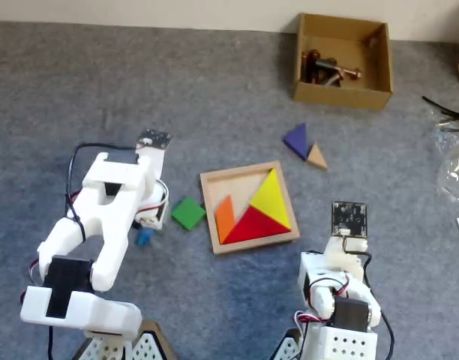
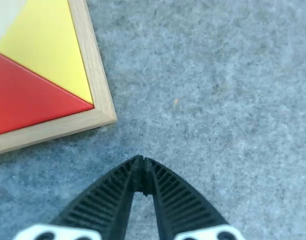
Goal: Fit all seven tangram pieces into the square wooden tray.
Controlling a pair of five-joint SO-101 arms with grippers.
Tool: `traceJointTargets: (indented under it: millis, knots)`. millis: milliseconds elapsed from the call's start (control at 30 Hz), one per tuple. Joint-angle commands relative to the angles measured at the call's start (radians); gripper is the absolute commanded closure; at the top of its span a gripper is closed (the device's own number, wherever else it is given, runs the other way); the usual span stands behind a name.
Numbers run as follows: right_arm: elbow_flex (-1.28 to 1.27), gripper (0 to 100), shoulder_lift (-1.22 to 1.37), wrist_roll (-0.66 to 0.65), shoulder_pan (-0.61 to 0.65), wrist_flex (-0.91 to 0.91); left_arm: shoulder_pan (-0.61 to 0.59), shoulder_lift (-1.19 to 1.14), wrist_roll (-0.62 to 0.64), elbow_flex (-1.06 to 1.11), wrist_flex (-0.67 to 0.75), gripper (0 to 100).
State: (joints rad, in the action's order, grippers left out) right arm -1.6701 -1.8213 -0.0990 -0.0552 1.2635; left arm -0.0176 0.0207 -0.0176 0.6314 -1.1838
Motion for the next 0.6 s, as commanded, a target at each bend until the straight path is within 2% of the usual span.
traceJointTargets:
  millis: [0,400,567]
  knots:
    - [-0.114,99.4,-0.015,0.011,0.016,-0.016,-0.012,0.008,0.011,0.028,0.04,85]
    - [-0.114,99.4,-0.015,0.011,0.016,-0.016,-0.012,0.008,0.006,0.033,0.043,85]
    - [-0.114,99.4,-0.015,0.011,0.016,-0.016,-0.01,0.008,0.005,0.059,0.117,85]
